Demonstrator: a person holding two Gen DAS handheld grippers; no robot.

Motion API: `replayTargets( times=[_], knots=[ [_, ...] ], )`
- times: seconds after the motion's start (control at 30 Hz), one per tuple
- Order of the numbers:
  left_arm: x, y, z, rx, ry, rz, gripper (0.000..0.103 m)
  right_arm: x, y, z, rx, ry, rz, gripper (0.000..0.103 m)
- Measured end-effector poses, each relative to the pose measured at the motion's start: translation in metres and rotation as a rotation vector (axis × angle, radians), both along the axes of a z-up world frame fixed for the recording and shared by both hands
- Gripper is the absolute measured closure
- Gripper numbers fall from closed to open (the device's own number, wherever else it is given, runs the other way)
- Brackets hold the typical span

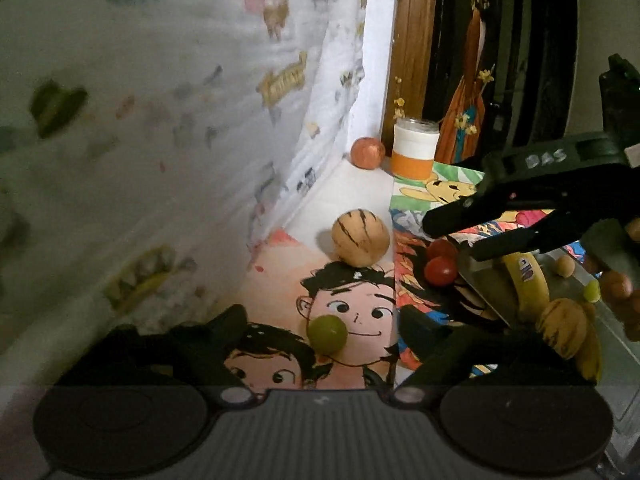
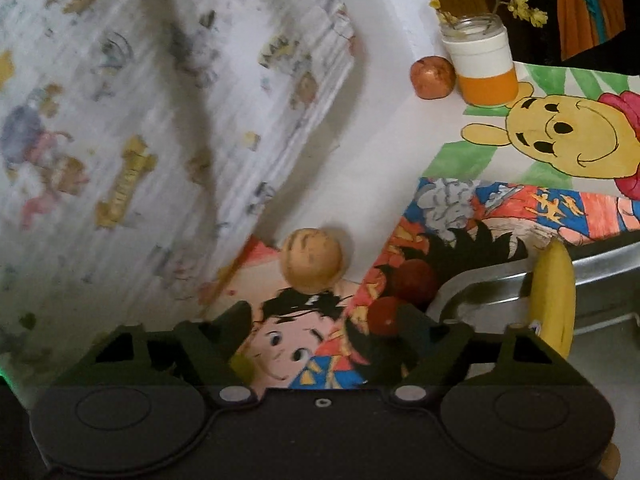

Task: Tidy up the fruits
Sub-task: 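Grasp a green grape with the left tool while the right tool grasps a red cherry tomato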

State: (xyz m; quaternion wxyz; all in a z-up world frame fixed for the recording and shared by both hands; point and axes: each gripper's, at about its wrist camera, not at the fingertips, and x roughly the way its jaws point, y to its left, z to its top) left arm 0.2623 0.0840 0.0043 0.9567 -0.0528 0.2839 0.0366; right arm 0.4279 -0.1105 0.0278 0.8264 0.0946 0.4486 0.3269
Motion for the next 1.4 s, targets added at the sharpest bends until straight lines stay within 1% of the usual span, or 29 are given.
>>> replayTargets(
  times=[0.03,0.1,0.2,0.37,0.5,0.6,0.67,0.77,0.8,0.9,0.97,1.13,1.23,1.33,1.4],
  knots=[
    [0.001,0.0,-0.001,-0.006,0.004,-0.002,0.021,0.001,0.001,-0.003,-0.006,-0.001,-0.006,0.03],
    [0.003,-0.001,-0.005,-0.014,0.012,-0.013,0.028,0.004,0.002,-0.008,-0.01,0.006,-0.019,0.036],
    [0.007,0.001,-0.011,-0.034,0.032,-0.019,0.038,0.006,0.004,-0.013,-0.044,-0.009,-0.032,0.039],
    [0.012,0.006,-0.016,-0.073,0.044,-0.013,0.046,0.007,0.009,-0.018,-0.088,-0.039,-0.036,0.042],
    [0.014,0.007,-0.019,-0.088,0.054,-0.018,0.054,0.006,0.015,-0.021,-0.121,-0.064,-0.024,0.043],
    [0.017,0.007,-0.021,-0.095,0.066,-0.024,0.058,0.007,0.015,-0.024,-0.114,-0.06,-0.028,0.042],
    [0.017,0.007,-0.022,-0.095,0.066,-0.022,0.06,0.008,0.014,-0.026,-0.103,-0.049,-0.026,0.042],
    [0.019,0.008,-0.022,-0.102,0.063,-0.02,0.063,0.01,0.013,-0.032,-0.074,0.008,-0.025,0.05],
    [0.019,0.009,-0.022,-0.106,0.063,-0.018,0.065,0.01,0.013,-0.035,-0.065,0.024,-0.02,0.051],
    [0.02,0.01,-0.023,-0.115,0.062,-0.006,0.068,0.006,0.017,-0.035,-0.072,-0.002,-0.012,0.051],
    [0.02,0.011,-0.023,-0.118,0.062,-0.003,0.07,0.007,0.018,-0.036,-0.063,0.002,-0.014,0.051],
    [0.021,0.01,-0.023,-0.115,0.059,-0.003,0.07,0.006,0.02,-0.036,-0.061,-0.01,-0.007,0.051],
    [0.021,0.011,-0.023,-0.119,0.057,-0.005,0.07,0.006,0.021,-0.036,-0.067,-0.015,-0.003,0.054],
    [0.021,0.01,-0.024,-0.119,0.057,-0.002,0.071,0.005,0.021,-0.036,-0.078,-0.024,-0.008,0.062],
    [0.021,0.01,-0.023,-0.116,0.058,0.005,0.074,0.004,0.021,-0.036,-0.087,-0.033,-0.011,0.067]
  ],
)
